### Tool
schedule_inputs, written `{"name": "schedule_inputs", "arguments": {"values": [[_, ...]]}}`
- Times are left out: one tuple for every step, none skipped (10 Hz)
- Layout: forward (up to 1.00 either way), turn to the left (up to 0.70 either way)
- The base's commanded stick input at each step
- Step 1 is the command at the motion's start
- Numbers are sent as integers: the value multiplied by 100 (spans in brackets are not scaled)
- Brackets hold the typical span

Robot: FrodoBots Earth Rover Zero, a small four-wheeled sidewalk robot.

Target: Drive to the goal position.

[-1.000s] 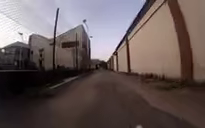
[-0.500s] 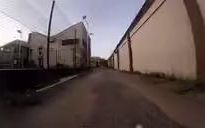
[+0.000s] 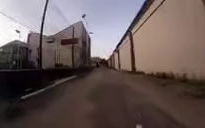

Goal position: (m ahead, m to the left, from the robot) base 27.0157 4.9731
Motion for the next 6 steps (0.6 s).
{"name": "schedule_inputs", "arguments": {"values": [[100,0],[100,0],[100,0],[100,0],[100,0],[100,-16]]}}
